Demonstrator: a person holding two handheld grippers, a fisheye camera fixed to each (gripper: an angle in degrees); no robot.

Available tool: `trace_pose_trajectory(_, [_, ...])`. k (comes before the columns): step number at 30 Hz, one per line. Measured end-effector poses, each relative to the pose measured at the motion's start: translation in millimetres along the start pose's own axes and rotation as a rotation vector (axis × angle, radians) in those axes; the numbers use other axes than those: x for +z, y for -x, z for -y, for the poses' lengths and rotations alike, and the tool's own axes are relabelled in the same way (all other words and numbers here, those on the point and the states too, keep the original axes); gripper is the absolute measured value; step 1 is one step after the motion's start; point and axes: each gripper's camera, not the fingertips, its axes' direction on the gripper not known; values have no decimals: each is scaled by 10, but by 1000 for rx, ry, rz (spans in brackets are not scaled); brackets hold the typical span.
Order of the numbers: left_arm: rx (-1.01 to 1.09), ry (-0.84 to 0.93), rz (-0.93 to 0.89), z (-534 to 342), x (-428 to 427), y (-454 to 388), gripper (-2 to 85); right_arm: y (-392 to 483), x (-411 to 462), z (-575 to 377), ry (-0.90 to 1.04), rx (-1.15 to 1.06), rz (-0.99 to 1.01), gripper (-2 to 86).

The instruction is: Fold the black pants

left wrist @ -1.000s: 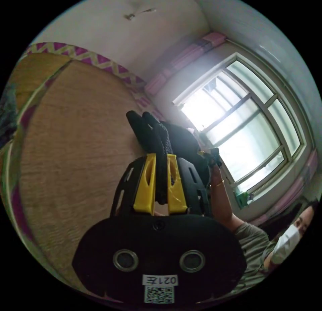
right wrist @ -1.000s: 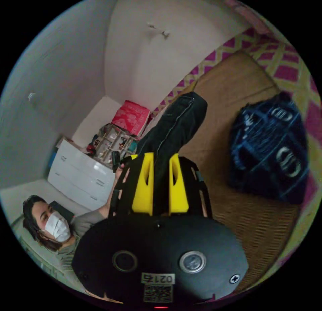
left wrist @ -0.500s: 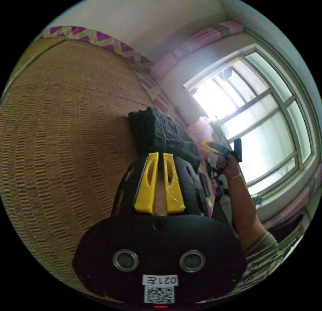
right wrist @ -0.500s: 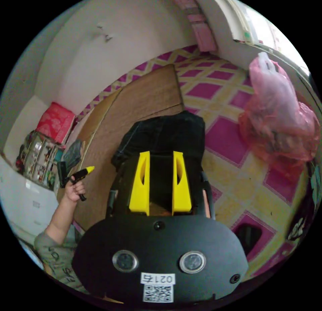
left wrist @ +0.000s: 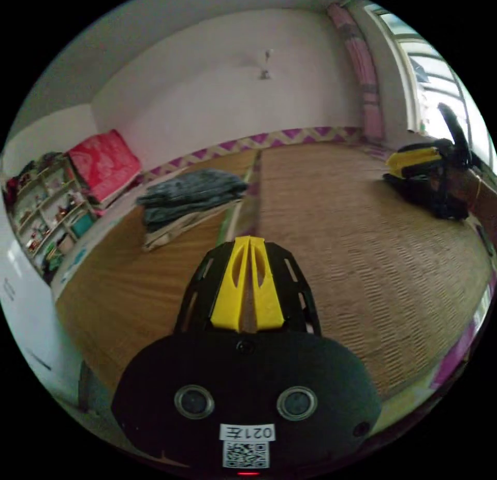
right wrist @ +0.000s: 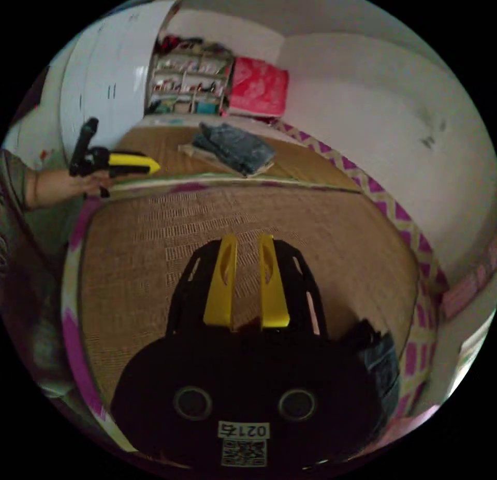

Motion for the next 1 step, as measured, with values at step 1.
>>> trace_pose_trajectory(1, [-65, 45, 62, -138, -30, 230, -9, 221, 240, 350, 28, -60, -22, 85])
